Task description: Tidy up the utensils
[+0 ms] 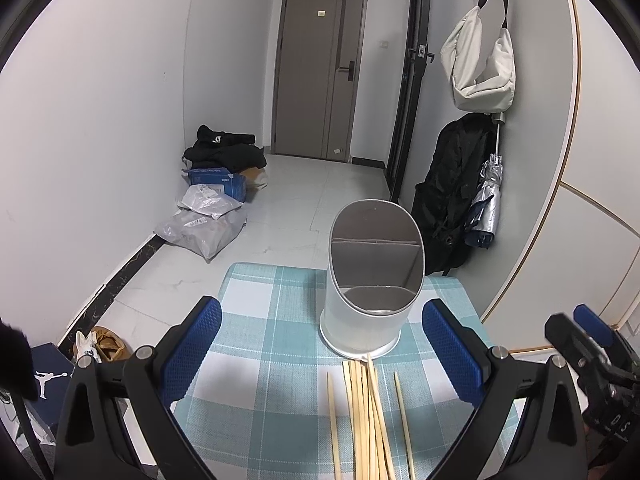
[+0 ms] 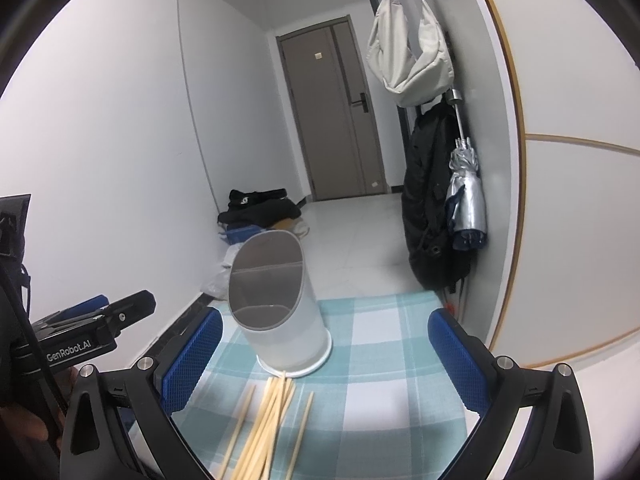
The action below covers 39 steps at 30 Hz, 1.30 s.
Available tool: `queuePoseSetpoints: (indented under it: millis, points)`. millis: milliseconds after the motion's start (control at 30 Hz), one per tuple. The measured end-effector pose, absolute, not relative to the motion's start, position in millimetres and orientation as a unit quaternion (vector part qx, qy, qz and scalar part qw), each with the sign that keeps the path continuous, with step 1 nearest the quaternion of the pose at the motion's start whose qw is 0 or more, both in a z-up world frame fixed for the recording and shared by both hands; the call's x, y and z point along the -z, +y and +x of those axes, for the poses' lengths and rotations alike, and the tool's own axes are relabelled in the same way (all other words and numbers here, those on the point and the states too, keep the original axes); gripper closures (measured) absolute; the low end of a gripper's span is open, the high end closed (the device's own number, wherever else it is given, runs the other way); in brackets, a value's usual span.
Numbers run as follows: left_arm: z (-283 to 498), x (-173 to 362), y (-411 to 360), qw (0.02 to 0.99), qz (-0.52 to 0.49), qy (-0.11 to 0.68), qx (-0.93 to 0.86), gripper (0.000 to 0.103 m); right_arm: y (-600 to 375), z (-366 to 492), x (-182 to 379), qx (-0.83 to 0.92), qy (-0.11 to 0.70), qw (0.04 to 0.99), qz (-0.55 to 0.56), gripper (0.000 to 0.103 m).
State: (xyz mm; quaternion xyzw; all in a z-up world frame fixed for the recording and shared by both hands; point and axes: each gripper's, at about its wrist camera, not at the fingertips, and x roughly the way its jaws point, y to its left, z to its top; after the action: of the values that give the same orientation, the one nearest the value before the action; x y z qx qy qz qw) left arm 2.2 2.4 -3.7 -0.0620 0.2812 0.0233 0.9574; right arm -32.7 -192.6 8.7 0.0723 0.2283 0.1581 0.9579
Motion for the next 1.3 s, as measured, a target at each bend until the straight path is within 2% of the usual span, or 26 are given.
queuePoseSetpoints:
  millis: [167, 367, 467, 533, 567, 633, 800, 833, 967, 1100, 1167, 1300]
  points:
    - [8.6, 11.2, 10.0, 0.952, -0.067, 0.298, -0.032, 0.004, -182.0, -17.6, 8.6, -0.187, 0.291, 0.936, 0.066, 0.000]
    - [18.7, 25.4, 31.0, 0.940, -0.075, 0.326, -0.059, 0.004, -162.1, 21.7, 55.7, -0.194, 0.416, 0.888, 0.036, 0.000]
    - [25.5, 33.2, 45.1, 0.933, -0.088, 0.341, -0.067, 0.004, -152.2, 42.7, 86.3, -0.187, 0.478, 0.858, 0.014, 0.004]
    - [29.3, 38.3, 52.2, 0.929, -0.094, 0.351, -0.072, 0.004, -149.2, 54.6, 106.5, -0.174, 0.510, 0.842, 0.004, 0.021]
    - [30.7, 40.6, 55.0, 0.926, -0.096, 0.356, -0.074, 0.004, -146.6, 59.5, 114.7, -0.170, 0.523, 0.835, -0.001, 0.022]
    - [35.5, 46.5, 61.1, 0.921, -0.102, 0.368, -0.076, 0.004, -142.6, 68.1, 127.6, -0.169, 0.541, 0.824, -0.005, 0.033]
    - [44.1, 59.2, 68.9, 0.909, -0.106, 0.396, -0.079, 0.004, -127.5, 80.1, 142.5, -0.167, 0.547, 0.820, -0.022, 0.039]
    - [45.4, 61.4, 70.6, 0.906, -0.107, 0.402, -0.079, 0.004, -123.5, 80.4, 142.8, -0.166, 0.542, 0.823, -0.033, 0.044]
    - [48.8, 66.5, 76.0, 0.897, -0.115, 0.420, -0.078, 0.004, -107.4, 77.9, 147.2, -0.159, 0.536, 0.826, -0.077, 0.051]
    - [51.0, 70.3, 79.5, 0.894, -0.115, 0.426, -0.081, 0.004, -97.5, 70.5, 150.7, -0.156, 0.532, 0.826, -0.101, 0.070]
    - [52.4, 73.9, 78.1, 0.890, -0.117, 0.434, -0.079, 0.004, -93.5, 67.9, 148.4, -0.158, 0.537, 0.823, -0.098, 0.073]
    - [57.8, 82.4, 70.4, 0.881, -0.111, 0.455, -0.060, 0.004, -94.0, 75.2, 146.2, -0.174, 0.544, 0.816, -0.088, 0.097]
